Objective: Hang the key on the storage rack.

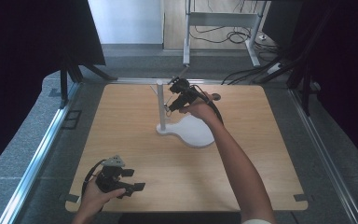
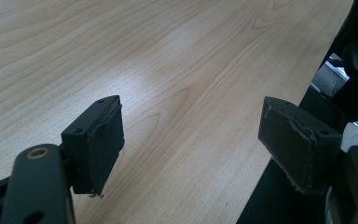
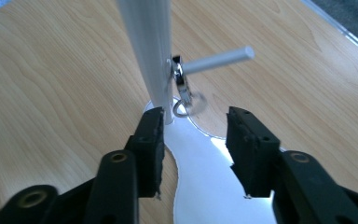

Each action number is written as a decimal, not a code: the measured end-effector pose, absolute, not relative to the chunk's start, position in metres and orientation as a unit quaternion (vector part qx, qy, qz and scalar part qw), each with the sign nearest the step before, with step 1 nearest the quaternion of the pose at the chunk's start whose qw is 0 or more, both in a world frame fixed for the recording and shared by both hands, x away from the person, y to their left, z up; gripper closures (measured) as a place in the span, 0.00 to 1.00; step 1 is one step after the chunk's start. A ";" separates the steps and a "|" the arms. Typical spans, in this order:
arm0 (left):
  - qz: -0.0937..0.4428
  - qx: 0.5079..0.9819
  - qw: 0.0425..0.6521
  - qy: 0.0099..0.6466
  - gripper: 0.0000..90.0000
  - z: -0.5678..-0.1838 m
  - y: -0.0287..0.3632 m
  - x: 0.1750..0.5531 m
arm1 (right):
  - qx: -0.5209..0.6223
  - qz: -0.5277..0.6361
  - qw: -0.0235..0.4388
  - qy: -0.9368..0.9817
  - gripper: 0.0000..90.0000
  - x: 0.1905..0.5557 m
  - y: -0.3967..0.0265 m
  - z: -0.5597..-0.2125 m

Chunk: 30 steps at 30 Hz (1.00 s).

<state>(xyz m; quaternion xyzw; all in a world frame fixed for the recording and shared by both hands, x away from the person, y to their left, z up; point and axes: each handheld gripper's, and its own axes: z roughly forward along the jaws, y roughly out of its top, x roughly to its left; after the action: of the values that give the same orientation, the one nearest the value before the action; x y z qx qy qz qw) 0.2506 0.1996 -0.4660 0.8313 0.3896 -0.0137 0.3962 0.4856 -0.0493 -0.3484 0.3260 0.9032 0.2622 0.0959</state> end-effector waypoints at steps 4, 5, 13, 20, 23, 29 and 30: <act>-0.012 0.830 0.396 0.392 0.25 -0.465 0.201 0.251 | 0.327 0.287 0.099 0.895 0.58 0.470 -0.066 -0.352; -0.012 0.830 0.396 0.393 0.25 -0.465 0.201 0.250 | 0.329 0.292 0.101 0.892 0.57 0.466 -0.070 -0.353; -0.008 0.829 0.395 0.396 0.25 -0.466 0.200 0.251 | 0.325 0.330 0.104 0.880 0.55 0.435 -0.108 -0.362; -0.005 0.833 0.390 0.394 0.25 -0.468 0.195 0.251 | 0.330 0.356 0.098 0.869 0.54 0.403 -0.153 -0.381; -0.005 0.832 0.388 0.396 0.25 -0.469 0.193 0.251 | 0.333 0.367 0.094 0.863 0.53 0.385 -0.173 -0.395; -0.004 0.832 0.387 0.398 0.25 -0.469 0.194 0.251 | 0.337 0.384 0.089 0.855 0.53 0.356 -0.196 -0.420; -0.003 0.832 0.388 0.398 0.25 -0.469 0.194 0.251 | 0.339 0.387 0.088 0.853 0.53 0.354 -0.197 -0.423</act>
<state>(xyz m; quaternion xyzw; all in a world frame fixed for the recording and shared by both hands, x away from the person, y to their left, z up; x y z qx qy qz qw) 0.2513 0.1941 -0.4692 0.8316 0.3978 -0.0033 0.3876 0.3535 -0.1972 -0.4227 0.3393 0.8528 0.3871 0.0876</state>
